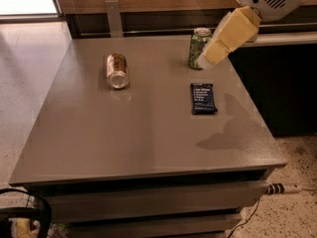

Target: Place orange can upright

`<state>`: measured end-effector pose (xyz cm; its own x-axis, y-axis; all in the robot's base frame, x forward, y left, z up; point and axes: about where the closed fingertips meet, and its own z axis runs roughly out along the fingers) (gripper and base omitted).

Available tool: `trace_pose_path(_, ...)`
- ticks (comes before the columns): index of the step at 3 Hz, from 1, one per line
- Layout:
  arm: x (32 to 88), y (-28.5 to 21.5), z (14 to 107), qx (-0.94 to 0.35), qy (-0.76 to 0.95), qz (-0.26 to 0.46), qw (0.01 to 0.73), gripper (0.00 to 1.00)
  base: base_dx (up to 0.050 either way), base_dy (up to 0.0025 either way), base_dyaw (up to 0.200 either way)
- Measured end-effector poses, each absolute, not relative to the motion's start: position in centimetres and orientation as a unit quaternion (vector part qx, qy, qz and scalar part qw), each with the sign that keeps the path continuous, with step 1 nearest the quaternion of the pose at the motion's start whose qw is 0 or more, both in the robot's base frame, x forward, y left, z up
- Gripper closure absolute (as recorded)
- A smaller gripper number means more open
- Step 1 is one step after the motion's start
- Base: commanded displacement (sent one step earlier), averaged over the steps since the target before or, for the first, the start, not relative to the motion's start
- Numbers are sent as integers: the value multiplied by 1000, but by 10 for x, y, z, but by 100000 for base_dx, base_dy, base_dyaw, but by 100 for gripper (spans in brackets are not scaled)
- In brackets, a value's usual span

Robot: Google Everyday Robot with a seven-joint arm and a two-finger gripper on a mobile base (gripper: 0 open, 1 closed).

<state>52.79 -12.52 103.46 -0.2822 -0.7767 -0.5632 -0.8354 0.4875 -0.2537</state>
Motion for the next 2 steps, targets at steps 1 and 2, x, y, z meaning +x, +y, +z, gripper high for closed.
trace_pose_path(1,556,-93,1038,-479,802,78,348,0,0,0,0)
trace_pose_path(2,598,-19,1024,-451,819,105,338,0,0,0,0)
